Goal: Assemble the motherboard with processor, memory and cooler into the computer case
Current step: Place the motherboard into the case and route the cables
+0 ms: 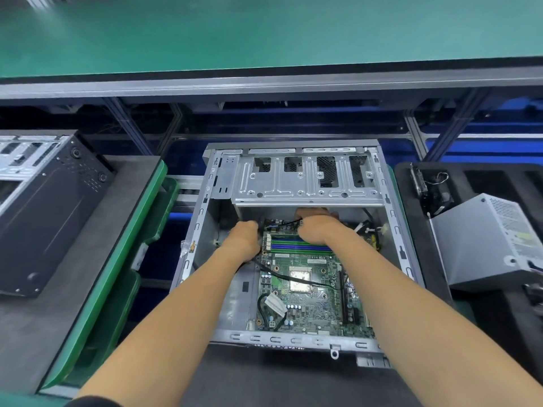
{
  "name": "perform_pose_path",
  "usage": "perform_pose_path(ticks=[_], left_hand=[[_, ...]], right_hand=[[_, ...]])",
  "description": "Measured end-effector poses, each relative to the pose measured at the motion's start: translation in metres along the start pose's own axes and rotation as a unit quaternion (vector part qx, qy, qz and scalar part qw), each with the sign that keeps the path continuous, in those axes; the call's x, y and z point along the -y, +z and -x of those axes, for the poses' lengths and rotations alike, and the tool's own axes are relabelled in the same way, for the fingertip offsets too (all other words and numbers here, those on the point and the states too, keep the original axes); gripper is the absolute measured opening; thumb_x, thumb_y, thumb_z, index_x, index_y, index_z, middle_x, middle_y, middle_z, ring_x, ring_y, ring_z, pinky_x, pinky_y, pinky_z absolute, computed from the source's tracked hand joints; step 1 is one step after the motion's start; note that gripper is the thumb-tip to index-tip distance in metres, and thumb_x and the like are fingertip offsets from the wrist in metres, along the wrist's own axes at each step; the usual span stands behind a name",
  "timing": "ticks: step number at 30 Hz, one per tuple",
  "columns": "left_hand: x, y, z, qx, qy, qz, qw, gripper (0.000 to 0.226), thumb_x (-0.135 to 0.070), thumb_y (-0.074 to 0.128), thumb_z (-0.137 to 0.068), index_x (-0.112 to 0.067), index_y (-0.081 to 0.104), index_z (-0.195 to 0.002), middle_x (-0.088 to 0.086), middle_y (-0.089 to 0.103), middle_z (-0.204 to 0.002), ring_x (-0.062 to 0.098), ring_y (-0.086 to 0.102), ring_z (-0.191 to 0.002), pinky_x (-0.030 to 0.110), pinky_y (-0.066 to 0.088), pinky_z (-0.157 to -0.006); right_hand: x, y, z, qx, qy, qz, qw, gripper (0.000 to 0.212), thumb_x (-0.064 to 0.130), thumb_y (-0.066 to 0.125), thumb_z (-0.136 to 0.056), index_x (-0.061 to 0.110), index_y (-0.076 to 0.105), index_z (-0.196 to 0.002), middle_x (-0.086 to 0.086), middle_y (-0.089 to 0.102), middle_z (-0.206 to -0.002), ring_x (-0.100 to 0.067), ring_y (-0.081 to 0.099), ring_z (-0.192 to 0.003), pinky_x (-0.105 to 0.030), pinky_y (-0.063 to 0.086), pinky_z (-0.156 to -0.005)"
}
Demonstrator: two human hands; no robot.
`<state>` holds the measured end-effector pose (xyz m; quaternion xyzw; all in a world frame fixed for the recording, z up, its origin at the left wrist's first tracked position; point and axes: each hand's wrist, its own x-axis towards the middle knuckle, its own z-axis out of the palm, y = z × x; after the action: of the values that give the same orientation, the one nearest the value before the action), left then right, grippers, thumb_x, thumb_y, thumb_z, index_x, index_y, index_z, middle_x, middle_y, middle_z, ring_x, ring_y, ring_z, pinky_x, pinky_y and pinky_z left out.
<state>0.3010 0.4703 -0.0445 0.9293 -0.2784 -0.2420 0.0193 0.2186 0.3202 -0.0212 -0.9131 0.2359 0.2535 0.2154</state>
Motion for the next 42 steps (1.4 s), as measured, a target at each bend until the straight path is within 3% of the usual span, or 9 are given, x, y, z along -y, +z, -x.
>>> perform_pose_path(ticks=[8, 11, 14, 20, 23, 26, 32, 36, 42], left_hand=[[0.003, -0.005, 0.001, 0.038, -0.015, 0.072, 0.997, 0.021, -0.018, 0.051, -0.094, -0.001, 0.059, -0.104, 0.011, 0.056, -0.094, 0.027, 0.056, -0.084, 0.03, 0.043, -0.069], [0.002, -0.007, 0.004, 0.089, 0.008, 0.073, 0.993, 0.019, -0.017, 0.063, -0.087, -0.008, 0.056, -0.072, 0.005, 0.051, -0.071, 0.019, 0.046, -0.063, 0.026, 0.039, -0.062], [0.002, -0.01, 0.004, 0.029, -0.014, 0.053, 0.998, 0.03, -0.01, 0.058, -0.086, -0.011, 0.041, -0.061, 0.003, 0.044, -0.062, 0.017, 0.042, -0.055, 0.026, 0.039, -0.053], [-0.007, -0.009, 0.01, -0.134, -0.013, 0.021, 0.991, 0.012, -0.006, 0.05, -0.088, -0.001, 0.053, -0.078, 0.012, 0.05, -0.078, 0.027, 0.05, -0.072, 0.031, 0.042, -0.059], [-0.004, -0.009, 0.01, -0.177, 0.01, 0.059, 0.982, 0.032, -0.009, 0.043, -0.09, -0.005, 0.042, -0.059, 0.008, 0.047, -0.064, 0.029, 0.047, -0.064, 0.032, 0.036, -0.056], [0.002, -0.012, 0.013, -0.128, 0.017, 0.082, 0.988, 0.029, -0.018, 0.042, -0.092, -0.009, 0.042, -0.064, 0.007, 0.051, -0.068, 0.03, 0.051, -0.065, 0.032, 0.04, -0.06], [0.014, -0.027, 0.015, -0.023, 0.055, 0.237, 0.97, 0.021, -0.019, 0.058, -0.088, -0.002, 0.061, -0.075, 0.006, 0.064, -0.068, 0.02, 0.061, -0.062, 0.03, 0.052, -0.064], [0.014, -0.032, 0.027, 0.129, 0.106, 0.36, 0.918, 0.018, -0.016, 0.067, -0.084, 0.002, 0.062, -0.082, 0.007, 0.066, -0.07, 0.016, 0.064, -0.057, 0.026, 0.05, -0.056], [0.008, -0.029, 0.036, 0.174, 0.166, 0.359, 0.902, 0.032, -0.038, 0.069, -0.081, -0.015, 0.061, -0.061, 0.01, 0.065, -0.058, 0.018, 0.059, -0.049, 0.026, 0.045, -0.059]], right_hand=[[0.0, 0.0, -0.001, 0.002, 0.0, 0.001, 1.0, 0.028, 0.007, 0.035, -0.091, 0.017, 0.054, -0.11, -0.003, 0.041, -0.08, -0.021, 0.04, -0.073, -0.036, 0.032, -0.072], [0.0, 0.001, 0.001, -0.001, 0.013, -0.011, 1.0, 0.02, 0.008, 0.036, -0.094, 0.015, 0.046, -0.079, -0.003, 0.037, -0.072, -0.02, 0.038, -0.068, -0.035, 0.031, -0.068], [0.0, 0.002, -0.001, 0.006, 0.016, -0.013, 1.0, 0.029, 0.009, 0.034, -0.097, 0.018, 0.04, -0.069, -0.003, 0.041, -0.073, -0.023, 0.043, -0.077, -0.038, 0.038, -0.08], [-0.001, -0.002, 0.003, 0.014, 0.007, -0.023, 1.0, 0.026, 0.008, 0.033, -0.095, 0.013, 0.054, -0.111, -0.013, 0.059, -0.11, -0.024, 0.05, -0.09, -0.043, 0.041, -0.097], [0.0, -0.002, 0.005, 0.007, 0.007, -0.018, 1.0, 0.029, 0.007, 0.035, -0.094, 0.017, 0.05, -0.116, -0.012, 0.056, -0.113, -0.029, 0.051, -0.106, -0.046, 0.036, -0.101], [0.003, 0.0, 0.004, 0.008, 0.015, -0.001, 1.0, 0.045, 0.005, 0.036, -0.094, 0.021, 0.044, -0.135, -0.01, 0.045, -0.139, -0.033, 0.041, -0.127, -0.047, 0.03, -0.108], [0.005, 0.0, 0.007, 0.006, 0.001, 0.011, 1.0, 0.042, 0.014, 0.035, -0.1, 0.013, 0.045, -0.141, -0.013, 0.053, -0.134, -0.029, 0.055, -0.11, -0.03, 0.044, -0.085], [0.004, -0.001, 0.017, -0.019, 0.005, 0.032, 0.999, 0.031, 0.019, 0.039, -0.1, 0.007, 0.057, -0.122, -0.008, 0.06, -0.095, -0.024, 0.054, -0.084, -0.032, 0.046, -0.076], [0.01, 0.003, 0.045, -0.157, -0.036, 0.111, 0.981, 0.029, 0.014, 0.048, -0.091, 0.011, 0.056, -0.119, -0.011, 0.061, -0.106, -0.029, 0.057, -0.092, -0.034, 0.041, -0.068]])
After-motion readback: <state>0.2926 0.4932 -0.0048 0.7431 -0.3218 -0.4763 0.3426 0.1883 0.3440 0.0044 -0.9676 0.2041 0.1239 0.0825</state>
